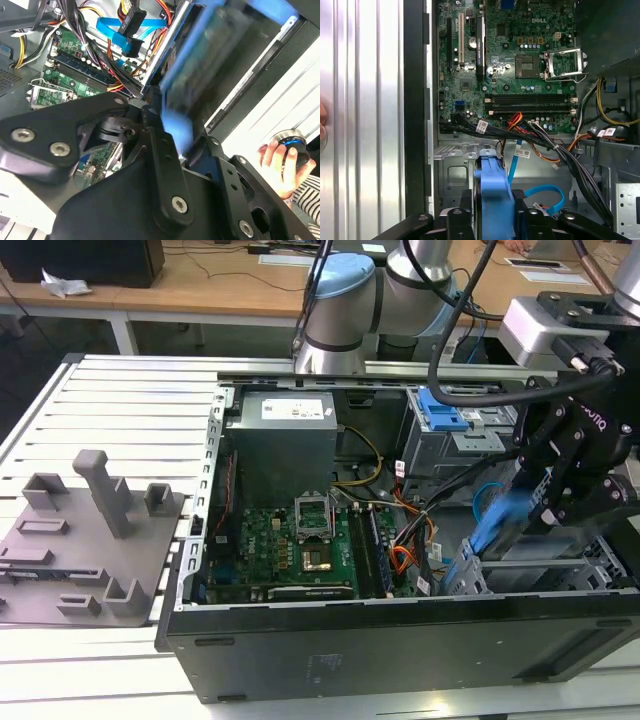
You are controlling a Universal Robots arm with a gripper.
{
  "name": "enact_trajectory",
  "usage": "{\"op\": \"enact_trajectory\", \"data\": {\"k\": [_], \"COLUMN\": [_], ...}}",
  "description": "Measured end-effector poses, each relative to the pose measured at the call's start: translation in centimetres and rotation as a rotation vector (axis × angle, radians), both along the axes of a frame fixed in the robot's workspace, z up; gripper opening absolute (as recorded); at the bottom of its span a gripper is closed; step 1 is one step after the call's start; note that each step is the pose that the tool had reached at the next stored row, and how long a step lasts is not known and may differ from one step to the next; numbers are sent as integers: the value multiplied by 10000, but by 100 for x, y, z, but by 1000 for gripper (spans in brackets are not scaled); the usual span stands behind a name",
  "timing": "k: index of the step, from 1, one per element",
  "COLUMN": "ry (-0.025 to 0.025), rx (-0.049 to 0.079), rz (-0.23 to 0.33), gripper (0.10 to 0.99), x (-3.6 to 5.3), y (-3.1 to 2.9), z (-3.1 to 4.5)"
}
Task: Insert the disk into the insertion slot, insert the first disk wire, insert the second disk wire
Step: 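Insert the disk into the insertion slot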
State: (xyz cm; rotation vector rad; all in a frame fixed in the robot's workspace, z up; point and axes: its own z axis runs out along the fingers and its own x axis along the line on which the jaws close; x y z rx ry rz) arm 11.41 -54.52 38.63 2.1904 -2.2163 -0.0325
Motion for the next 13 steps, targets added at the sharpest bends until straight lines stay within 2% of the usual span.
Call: {"op": "enact_trajectory", "data": {"k": [5, 6, 7, 8, 10, 13], "ry": [-1, 0, -1, -1, 0, 0], "rx": [1, 0, 1, 1, 1, 1], "rz": [0, 0, 0, 0, 0, 0], "gripper": [424, 361, 235, 235, 118, 106], "x": [0, 0, 0, 0, 0, 0], "y": [0, 0, 0, 0, 0, 0], "z": [-3, -4, -4, -5, -6, -7]}}
